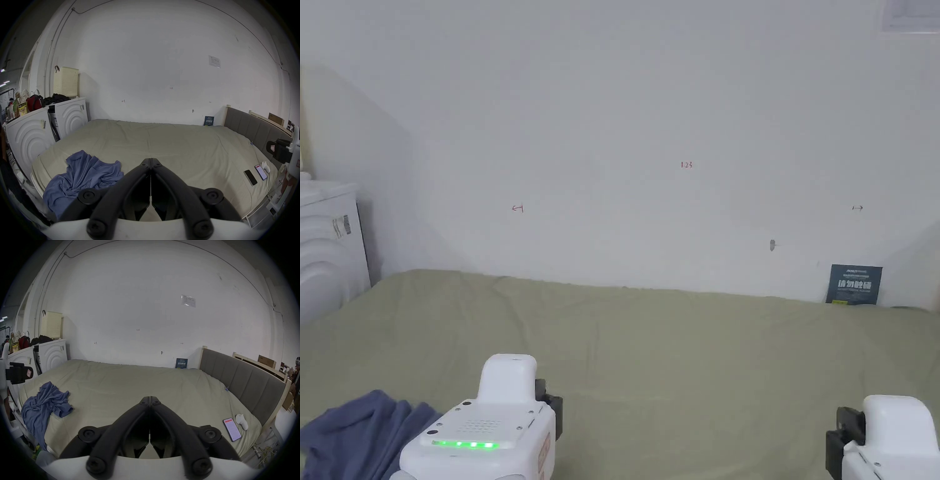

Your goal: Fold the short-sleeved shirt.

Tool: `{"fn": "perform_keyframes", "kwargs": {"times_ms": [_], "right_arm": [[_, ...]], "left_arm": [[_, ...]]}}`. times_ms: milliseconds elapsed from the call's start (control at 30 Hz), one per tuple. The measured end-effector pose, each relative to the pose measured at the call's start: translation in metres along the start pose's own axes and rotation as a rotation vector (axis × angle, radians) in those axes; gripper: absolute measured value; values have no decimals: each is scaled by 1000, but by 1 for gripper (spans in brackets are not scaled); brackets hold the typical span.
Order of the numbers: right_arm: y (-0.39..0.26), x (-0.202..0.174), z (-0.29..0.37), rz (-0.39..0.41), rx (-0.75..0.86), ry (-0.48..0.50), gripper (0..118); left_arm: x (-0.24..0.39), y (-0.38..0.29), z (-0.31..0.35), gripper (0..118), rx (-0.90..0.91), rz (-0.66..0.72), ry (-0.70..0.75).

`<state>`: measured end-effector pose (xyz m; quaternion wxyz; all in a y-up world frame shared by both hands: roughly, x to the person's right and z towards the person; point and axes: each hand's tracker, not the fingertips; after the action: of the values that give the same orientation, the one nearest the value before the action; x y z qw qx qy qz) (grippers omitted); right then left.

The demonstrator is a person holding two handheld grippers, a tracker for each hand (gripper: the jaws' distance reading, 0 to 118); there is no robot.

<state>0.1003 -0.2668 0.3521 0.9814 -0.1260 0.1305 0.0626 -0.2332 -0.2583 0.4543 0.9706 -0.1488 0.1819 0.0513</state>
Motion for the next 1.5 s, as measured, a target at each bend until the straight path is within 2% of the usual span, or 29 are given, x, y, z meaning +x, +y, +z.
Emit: {"fn": "perform_keyframes", "kwargs": {"times_ms": [233,400,633,800,967,1233,1400,1500], "right_arm": [[-4,-7,-7,-20,-36,28,0],[-4,-32,-18,-12,-43,65,0],[-1,-118,-34,33,-37,277,0],[-4,-178,-43,23,-57,427,0],[-11,-217,-47,45,-77,497,0],[-19,-227,-59,64,-116,518,0],[-27,-218,-64,74,-142,499,0],[-37,-210,-69,78,-178,488,0]], "left_arm": [[-18,-1,-1,0,-18,33,25],[-49,-6,6,0,-34,44,86],[-121,-16,41,0,-54,69,276],[-174,-24,75,0,-75,94,417],[-209,-33,91,0,-105,114,492],[-219,-43,59,0,-167,122,453],[-215,-58,0,0,-277,120,354],[-216,-74,-48,0,-371,173,271]]}}
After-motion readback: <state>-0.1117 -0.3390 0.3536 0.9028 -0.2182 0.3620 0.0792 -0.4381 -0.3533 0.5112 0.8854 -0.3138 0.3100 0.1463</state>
